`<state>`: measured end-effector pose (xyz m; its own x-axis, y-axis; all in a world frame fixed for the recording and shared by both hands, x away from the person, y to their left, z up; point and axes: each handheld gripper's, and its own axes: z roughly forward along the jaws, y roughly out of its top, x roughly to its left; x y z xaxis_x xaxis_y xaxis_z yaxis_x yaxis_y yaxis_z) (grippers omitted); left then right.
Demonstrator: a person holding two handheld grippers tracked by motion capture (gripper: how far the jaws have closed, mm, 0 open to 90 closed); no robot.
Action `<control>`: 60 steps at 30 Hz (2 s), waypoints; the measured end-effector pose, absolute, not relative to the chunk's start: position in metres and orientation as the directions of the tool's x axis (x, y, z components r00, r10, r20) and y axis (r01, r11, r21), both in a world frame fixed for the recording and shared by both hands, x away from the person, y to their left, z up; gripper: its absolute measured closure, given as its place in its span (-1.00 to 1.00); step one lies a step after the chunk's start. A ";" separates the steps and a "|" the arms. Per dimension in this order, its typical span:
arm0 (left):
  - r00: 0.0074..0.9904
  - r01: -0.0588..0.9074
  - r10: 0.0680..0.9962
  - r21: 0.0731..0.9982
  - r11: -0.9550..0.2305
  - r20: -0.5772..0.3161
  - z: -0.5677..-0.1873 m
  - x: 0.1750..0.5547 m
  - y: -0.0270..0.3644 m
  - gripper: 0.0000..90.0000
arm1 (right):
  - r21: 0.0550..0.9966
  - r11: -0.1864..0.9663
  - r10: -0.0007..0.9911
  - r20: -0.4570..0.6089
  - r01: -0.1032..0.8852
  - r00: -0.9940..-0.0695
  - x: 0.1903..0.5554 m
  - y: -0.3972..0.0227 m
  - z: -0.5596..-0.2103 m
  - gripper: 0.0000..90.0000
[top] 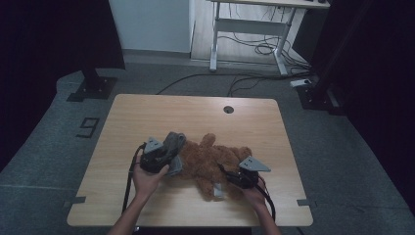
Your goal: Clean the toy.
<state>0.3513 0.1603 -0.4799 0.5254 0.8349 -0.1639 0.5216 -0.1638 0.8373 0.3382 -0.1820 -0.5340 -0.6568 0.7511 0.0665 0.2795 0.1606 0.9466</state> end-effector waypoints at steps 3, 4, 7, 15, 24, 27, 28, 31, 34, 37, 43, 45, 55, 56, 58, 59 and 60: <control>0.493 0.586 0.846 0.797 -0.147 -0.206 -0.499 0.356 0.173 0.72 | 0.947 0.155 0.752 0.072 0.282 -0.655 0.338 -0.182 -0.534 0.10; 0.488 0.603 0.848 0.782 -0.156 -0.207 -0.505 0.358 0.174 0.72 | 0.947 0.153 0.753 0.075 0.284 -0.654 0.339 -0.182 -0.534 0.10; 0.473 0.650 0.846 0.746 -0.144 -0.248 -0.526 0.362 0.173 0.72 | 0.947 0.151 0.753 0.076 0.285 -0.653 0.339 -0.182 -0.535 0.10; 0.471 0.672 0.806 0.738 -0.064 -0.359 -0.521 0.369 0.170 0.73 | 0.954 0.122 0.741 0.096 0.274 -0.664 0.340 -0.182 -0.531 0.18; 0.486 0.599 0.790 0.800 0.010 -0.373 -0.502 0.382 0.172 0.74 | 0.983 0.175 0.737 -0.099 0.047 -0.669 0.352 -0.175 -0.511 0.22; 0.471 0.610 0.797 0.792 0.017 -0.379 -0.507 0.389 0.172 0.74 | 0.976 0.219 0.738 -0.157 0.012 -0.657 0.362 -0.173 -0.507 0.20; 0.466 0.626 0.802 0.780 0.001 -0.374 -0.512 0.391 0.171 0.74 | 0.973 0.229 0.738 -0.163 0.016 -0.655 0.365 -0.173 -0.508 0.20; 0.460 0.651 0.809 0.759 -0.026 -0.366 -0.525 0.388 0.173 0.73 | 0.959 0.279 0.726 -0.180 0.046 -0.664 0.366 -0.171 -0.520 0.19; 0.458 0.656 0.795 0.754 -0.001 -0.398 -0.530 0.383 0.180 0.73 | 0.961 0.273 0.718 -0.167 0.052 -0.676 0.360 -0.171 -0.531 0.19; 0.473 0.654 0.797 0.756 -0.031 -0.376 -0.525 0.378 0.182 0.71 | 0.964 0.257 0.710 -0.140 0.068 -0.691 0.352 -0.173 -0.536 0.19; 0.481 0.608 0.780 0.793 0.032 -0.400 -0.494 0.367 0.195 0.68 | 0.965 0.251 0.694 -0.124 0.078 -0.709 0.341 -0.180 -0.542 0.20; 0.506 0.562 0.777 0.826 0.033 -0.375 -0.472 0.365 0.192 0.69 | 0.964 0.255 0.690 -0.128 0.074 -0.712 0.340 -0.180 -0.543 0.20; 0.556 0.570 0.790 0.810 -0.138 -0.257 -0.443 0.397 0.123 0.68 | 0.965 0.254 0.678 -0.129 0.067 -0.723 0.336 -0.183 -0.544 0.18; 0.553 0.585 0.791 0.798 -0.145 -0.262 -0.449 0.401 0.119 0.68 | 0.965 0.256 0.676 -0.132 0.063 -0.725 0.335 -0.183 -0.544 0.18; 0.547 0.587 0.792 0.798 -0.134 -0.270 -0.456 0.401 0.115 0.69 | 0.964 0.256 0.672 -0.129 0.065 -0.729 0.335 -0.184 -0.544 0.17; 0.548 0.578 0.795 0.806 -0.133 -0.262 -0.459 0.398 0.115 0.70 | 0.965 0.253 0.671 -0.124 0.068 -0.731 0.335 -0.185 -0.544 0.17; 0.551 0.569 0.797 0.811 -0.140 -0.249 -0.461 0.395 0.115 0.70 | 0.966 0.250 0.669 -0.119 0.071 -0.734 0.336 -0.185 -0.544 0.16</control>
